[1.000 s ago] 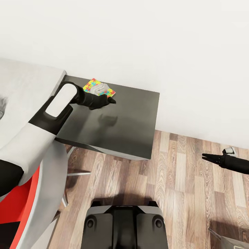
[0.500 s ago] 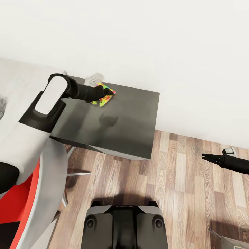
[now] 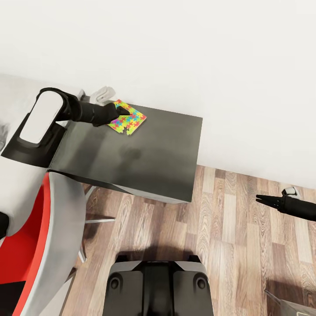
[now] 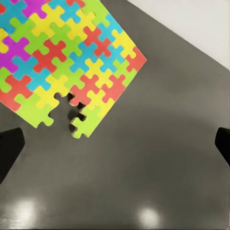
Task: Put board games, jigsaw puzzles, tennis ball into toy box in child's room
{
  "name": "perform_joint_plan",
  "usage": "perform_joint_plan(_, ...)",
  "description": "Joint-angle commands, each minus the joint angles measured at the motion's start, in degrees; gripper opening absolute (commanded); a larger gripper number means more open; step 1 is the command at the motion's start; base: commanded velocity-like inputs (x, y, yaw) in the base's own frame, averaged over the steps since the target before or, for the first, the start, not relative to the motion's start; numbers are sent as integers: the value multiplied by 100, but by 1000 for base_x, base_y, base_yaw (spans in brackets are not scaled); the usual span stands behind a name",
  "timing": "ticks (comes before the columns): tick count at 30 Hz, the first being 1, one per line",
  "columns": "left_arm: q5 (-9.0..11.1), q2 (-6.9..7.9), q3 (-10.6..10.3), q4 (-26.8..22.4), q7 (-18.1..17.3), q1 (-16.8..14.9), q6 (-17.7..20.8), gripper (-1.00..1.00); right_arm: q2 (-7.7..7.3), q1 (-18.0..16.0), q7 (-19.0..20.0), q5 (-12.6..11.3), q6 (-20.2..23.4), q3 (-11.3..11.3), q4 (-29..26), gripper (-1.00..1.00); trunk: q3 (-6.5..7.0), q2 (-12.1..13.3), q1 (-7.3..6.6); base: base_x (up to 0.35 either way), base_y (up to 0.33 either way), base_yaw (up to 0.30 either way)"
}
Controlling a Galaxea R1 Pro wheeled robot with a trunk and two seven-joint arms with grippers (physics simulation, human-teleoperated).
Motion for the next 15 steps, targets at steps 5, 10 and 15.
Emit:
perform_joint_plan(5, 139, 131, -3, -34, 202, 37, -14, 100, -10, -14, 3, -60, 44, 39, -8, 100, -8, -10, 4, 0, 0, 0)
perform_joint_plan(10, 153, 191, 2, -42, 278, 119, -16, 100, -12, -14, 3, -60, 44, 39, -14, 100, -8, -10, 4, 56, 51, 0)
perform_joint_plan(15, 156, 224, 5, -37, 318, 178, -17, 100, -13, -14, 3, -60, 44, 39, -18, 100, -8, -10, 4, 147, 134, 0)
